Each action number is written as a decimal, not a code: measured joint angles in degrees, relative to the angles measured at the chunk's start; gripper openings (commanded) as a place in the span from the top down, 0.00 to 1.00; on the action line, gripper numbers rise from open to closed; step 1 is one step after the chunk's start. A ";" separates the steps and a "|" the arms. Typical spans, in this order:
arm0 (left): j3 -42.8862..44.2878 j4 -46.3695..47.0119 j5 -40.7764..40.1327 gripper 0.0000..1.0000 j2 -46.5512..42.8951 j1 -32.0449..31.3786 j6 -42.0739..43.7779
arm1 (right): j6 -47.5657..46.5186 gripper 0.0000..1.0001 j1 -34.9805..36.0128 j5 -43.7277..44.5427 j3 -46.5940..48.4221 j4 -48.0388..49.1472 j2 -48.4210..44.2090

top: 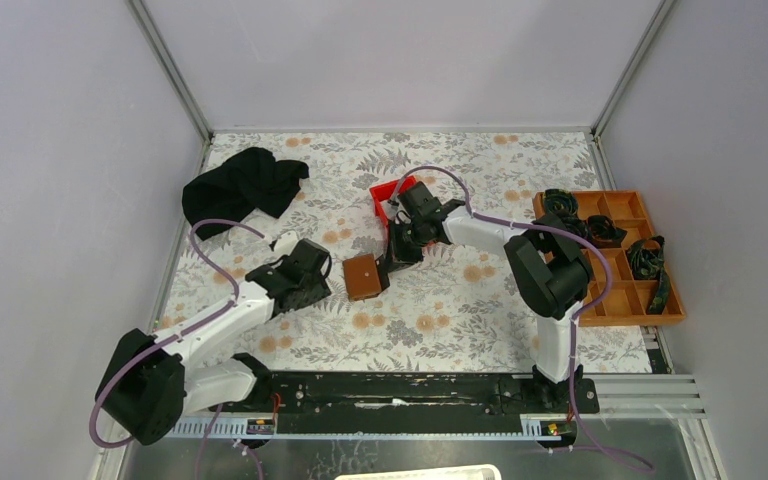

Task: Put the credit cards into the card holder
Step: Open the card holder at the center of the board.

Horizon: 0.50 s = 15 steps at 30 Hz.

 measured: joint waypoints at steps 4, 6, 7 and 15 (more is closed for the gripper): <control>0.00 0.79 0.20 0.53 2.38 0.00 0.22 | 0.59 1.00 -0.07 -0.85 -0.76 1.07 0.00; 0.00 1.25 0.37 0.53 3.76 0.00 0.33 | 0.81 1.00 -0.24 -1.27 -1.01 1.46 0.00; 0.00 1.49 0.52 0.53 4.46 0.00 0.42 | 0.96 1.00 -0.33 -1.40 -1.09 1.70 0.00; 0.00 4.33 1.57 0.53 7.39 0.00 0.92 | 1.20 1.00 -1.03 -1.84 -1.18 1.90 -0.22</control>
